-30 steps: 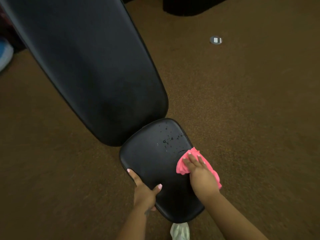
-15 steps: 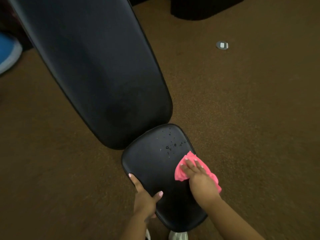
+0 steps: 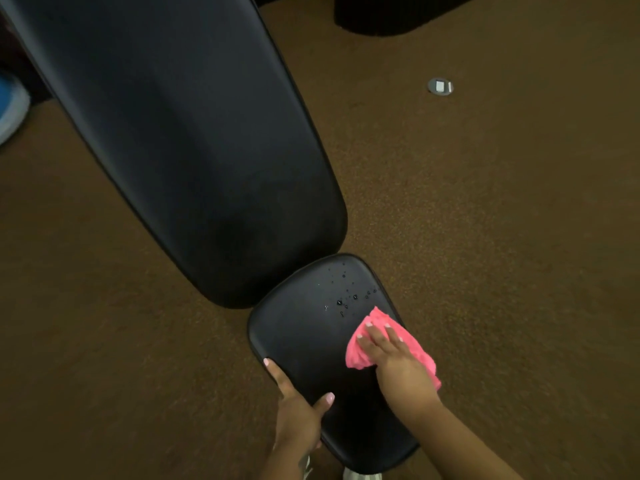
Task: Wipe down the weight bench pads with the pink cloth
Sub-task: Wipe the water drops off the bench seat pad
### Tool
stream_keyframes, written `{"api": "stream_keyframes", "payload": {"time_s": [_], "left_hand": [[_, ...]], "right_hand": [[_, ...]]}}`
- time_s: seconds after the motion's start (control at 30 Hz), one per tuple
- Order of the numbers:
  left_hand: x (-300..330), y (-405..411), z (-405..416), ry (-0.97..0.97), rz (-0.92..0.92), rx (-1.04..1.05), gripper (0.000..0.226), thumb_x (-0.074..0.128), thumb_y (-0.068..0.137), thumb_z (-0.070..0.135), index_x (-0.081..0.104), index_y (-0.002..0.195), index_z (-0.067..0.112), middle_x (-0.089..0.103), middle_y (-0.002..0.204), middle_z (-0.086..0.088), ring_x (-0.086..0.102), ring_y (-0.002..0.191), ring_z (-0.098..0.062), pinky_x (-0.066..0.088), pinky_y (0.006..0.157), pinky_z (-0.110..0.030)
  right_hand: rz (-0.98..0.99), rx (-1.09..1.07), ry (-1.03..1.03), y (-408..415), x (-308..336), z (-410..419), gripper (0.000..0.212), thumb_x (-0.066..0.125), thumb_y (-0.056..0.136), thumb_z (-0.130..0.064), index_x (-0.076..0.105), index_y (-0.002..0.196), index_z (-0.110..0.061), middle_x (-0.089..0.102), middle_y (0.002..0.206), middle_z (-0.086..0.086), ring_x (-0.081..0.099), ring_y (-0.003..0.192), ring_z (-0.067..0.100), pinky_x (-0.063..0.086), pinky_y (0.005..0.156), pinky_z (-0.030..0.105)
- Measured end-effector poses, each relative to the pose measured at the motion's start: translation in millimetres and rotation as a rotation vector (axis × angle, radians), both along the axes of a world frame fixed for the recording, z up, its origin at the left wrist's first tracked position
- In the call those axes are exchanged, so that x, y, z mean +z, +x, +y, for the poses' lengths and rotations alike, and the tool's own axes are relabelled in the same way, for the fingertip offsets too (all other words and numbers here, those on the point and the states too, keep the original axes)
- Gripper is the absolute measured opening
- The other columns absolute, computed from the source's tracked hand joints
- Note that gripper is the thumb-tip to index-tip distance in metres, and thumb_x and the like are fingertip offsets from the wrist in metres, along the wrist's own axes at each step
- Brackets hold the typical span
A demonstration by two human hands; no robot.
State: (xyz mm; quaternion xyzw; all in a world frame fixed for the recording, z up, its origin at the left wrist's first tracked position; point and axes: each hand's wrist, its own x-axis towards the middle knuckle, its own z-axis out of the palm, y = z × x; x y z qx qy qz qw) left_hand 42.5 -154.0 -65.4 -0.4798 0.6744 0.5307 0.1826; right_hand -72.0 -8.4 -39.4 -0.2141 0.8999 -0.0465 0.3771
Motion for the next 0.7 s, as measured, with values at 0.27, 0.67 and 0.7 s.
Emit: {"api": "stream_keyframes", "payload": {"time_s": [0.27, 0.67, 0.7], "left_hand": [[1.7, -0.8, 3.8, 0.008, 0.043, -0.033, 0.129, 0.073, 0.083, 0.022, -0.048, 0.124, 0.045, 0.019, 0.160, -0.002, 0.035, 0.140, -0.028, 0.033, 0.113, -0.047], [8.1, -10.7, -8.3, 0.138, 0.097, 0.263, 0.102, 0.057, 0.093, 0.037, -0.032, 0.142, 0.040, 0.010, 0.162, 0.000, 0.021, 0.146, -0.026, 0.023, 0.118, -0.043], [5.4, -14.2, -9.7, 0.174, 0.070, 0.329, 0.093, 0.049, 0.096, 0.043, -0.032, 0.141, 0.043, 0.005, 0.163, 0.000, 0.017, 0.147, -0.028, 0.021, 0.118, -0.049]], "right_hand": [[0.051, -0.071, -0.044, -31.0, -1.7, -31.6, 0.064, 0.030, 0.094, -0.002, 0.004, 0.149, -0.025, -0.010, 0.157, -0.001, -0.007, 0.144, 0.026, 0.001, 0.115, 0.034], [0.055, -0.031, -0.039, -19.8, -5.1, -18.3, 0.065, 0.037, 0.095, -0.007, 0.007, 0.148, -0.030, -0.020, 0.151, -0.010, -0.009, 0.144, 0.020, 0.001, 0.115, 0.034], [0.053, -0.052, -0.036, -24.1, -5.3, -22.4, 0.064, 0.035, 0.095, -0.006, 0.008, 0.148, -0.029, -0.014, 0.155, -0.008, -0.009, 0.144, 0.021, 0.001, 0.115, 0.034]]}}
